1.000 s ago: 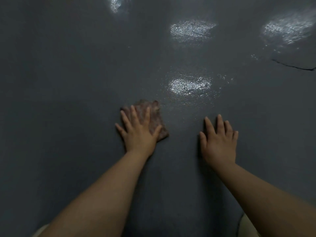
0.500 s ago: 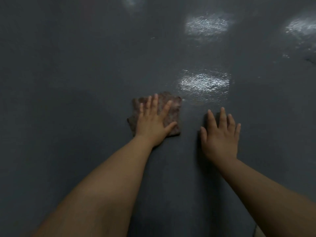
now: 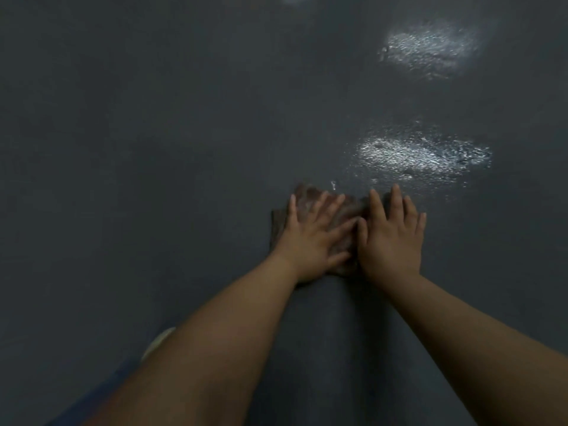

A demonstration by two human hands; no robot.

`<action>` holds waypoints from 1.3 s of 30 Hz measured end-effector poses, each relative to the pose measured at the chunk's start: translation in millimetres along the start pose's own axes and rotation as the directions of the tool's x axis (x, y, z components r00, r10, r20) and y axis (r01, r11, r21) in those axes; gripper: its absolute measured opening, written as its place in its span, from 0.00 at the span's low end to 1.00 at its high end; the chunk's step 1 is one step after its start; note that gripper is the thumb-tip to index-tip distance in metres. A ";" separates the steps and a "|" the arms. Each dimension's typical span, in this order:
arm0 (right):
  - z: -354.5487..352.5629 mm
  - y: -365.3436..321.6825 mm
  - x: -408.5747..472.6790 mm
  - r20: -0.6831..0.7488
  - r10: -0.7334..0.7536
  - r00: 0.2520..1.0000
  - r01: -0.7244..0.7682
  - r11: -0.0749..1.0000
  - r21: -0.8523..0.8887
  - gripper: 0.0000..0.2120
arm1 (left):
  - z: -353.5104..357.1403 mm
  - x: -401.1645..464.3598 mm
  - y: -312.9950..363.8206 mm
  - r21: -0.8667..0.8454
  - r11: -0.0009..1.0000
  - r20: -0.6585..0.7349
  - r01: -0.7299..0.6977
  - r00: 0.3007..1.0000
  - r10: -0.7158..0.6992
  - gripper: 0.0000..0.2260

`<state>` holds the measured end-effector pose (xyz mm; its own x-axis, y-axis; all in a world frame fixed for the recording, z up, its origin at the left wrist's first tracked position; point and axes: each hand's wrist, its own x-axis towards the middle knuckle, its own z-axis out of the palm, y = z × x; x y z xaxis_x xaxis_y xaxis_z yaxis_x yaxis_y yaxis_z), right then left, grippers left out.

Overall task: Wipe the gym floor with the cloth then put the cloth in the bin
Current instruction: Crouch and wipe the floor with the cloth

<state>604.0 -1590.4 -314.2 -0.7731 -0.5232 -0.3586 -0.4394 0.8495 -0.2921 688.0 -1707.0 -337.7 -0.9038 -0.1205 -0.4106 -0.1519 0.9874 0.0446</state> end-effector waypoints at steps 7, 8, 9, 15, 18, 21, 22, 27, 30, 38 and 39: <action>7.9 -30.9 0.0 0.116 -0.080 0.990 0.092 0.991 -0.100 0.27 | 9.0 -30.0 -90.6 -0.288 0.686 0.066 0.668 0.728 -0.682 0.30; 11.0 -35.3 -1.0 0.131 -0.094 0.987 0.109 0.988 -0.113 0.27 | 15.5 -40.1 -89.1 -0.315 0.595 0.087 0.740 0.646 -0.758 0.30; 14.0 -39.0 -2.0 0.145 -0.103 0.984 0.122 0.984 -0.127 0.27 | 22.1 -47.7 -80.5 -0.336 0.515 0.099 0.789 0.573 -0.813 0.30; 25.2 -46.4 -5.3 0.136 -0.066 0.988 0.087 0.985 -0.149 0.28 | 25.3 -58.5 -37.4 -0.217 0.769 0.022 0.601 0.791 -0.612 0.31; 27.9 -48.2 -4.8 0.128 -0.064 0.990 0.084 0.984 -0.158 0.28 | 22.6 -50.7 -79.6 -0.123 0.925 0.026 0.359 0.933 -0.359 0.31; 27.8 -50.7 -5.6 0.117 -0.068 0.991 0.086 0.983 -0.162 0.28 | 15.4 -46.8 -122.5 -0.165 0.883 0.055 0.440 0.898 -0.437 0.31; 27.5 -52.2 -6.5 0.113 -0.073 0.991 0.091 0.983 -0.162 0.28 | 15.8 -49.9 -132.0 -0.223 0.807 0.057 0.547 0.834 -0.549 0.30; 30.8 -67.3 -12.3 0.152 -0.161 0.975 0.187 0.967 -0.176 0.28 | 39.4 -88.1 -133.4 -0.470 0.044 0.220 0.882 0.165 -0.961 0.30; 37.5 -76.4 -18.2 0.178 -0.204 0.963 0.236 0.954 -0.184 0.28 | 40.7 -88.6 -87.8 -0.507 -0.170 0.332 0.845 0.009 -0.943 0.28; 44.2 -80.6 -18.2 0.179 -0.200 0.963 0.232 0.956 -0.180 0.28 | 45.3 -82.8 -84.8 -0.212 0.776 -0.009 0.594 0.792 -0.610 0.30; 44.9 -80.6 -18.3 0.169 -0.202 0.965 0.231 0.958 -0.172 0.28 | 44.2 -83.3 -107.1 -0.168 0.846 -0.004 0.507 0.857 -0.515 0.30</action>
<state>674.1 -1652.3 -323.9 -0.5796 -0.6877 -0.4372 -0.6779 0.7046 -0.2096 797.1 -1798.2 -348.6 -0.6984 -0.6120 -0.3711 -0.6537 0.7566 -0.0176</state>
